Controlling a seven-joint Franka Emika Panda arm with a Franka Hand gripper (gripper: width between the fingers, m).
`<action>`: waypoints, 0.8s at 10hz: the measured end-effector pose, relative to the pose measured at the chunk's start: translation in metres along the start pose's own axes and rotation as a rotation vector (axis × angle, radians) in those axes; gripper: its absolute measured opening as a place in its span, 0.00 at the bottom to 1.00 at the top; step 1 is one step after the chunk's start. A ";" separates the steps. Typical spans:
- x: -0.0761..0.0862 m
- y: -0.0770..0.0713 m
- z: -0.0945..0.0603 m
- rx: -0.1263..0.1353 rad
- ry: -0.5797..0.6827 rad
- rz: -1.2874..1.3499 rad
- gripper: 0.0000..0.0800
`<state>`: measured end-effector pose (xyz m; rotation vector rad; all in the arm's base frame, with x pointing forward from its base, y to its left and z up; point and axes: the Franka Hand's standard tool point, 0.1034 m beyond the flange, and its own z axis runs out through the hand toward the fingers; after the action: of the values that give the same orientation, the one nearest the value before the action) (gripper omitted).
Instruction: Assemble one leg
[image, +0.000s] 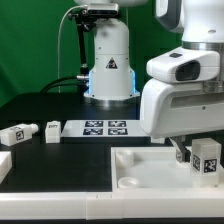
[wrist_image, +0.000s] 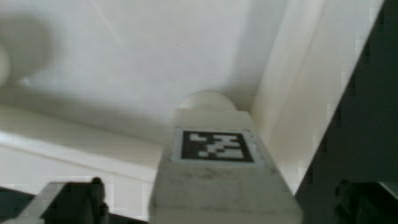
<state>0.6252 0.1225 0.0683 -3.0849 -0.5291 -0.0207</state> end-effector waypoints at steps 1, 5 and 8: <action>0.000 0.000 0.000 0.000 0.000 0.002 0.66; 0.000 0.000 0.000 0.004 0.000 0.078 0.36; 0.000 0.000 0.000 0.005 0.002 0.401 0.36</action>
Offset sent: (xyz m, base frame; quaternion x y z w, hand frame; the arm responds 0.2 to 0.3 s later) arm 0.0000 0.0000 0.0000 0.0000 0.0000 0.0000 1.0000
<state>0.6252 0.1229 0.0683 -3.1211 0.0956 -0.0190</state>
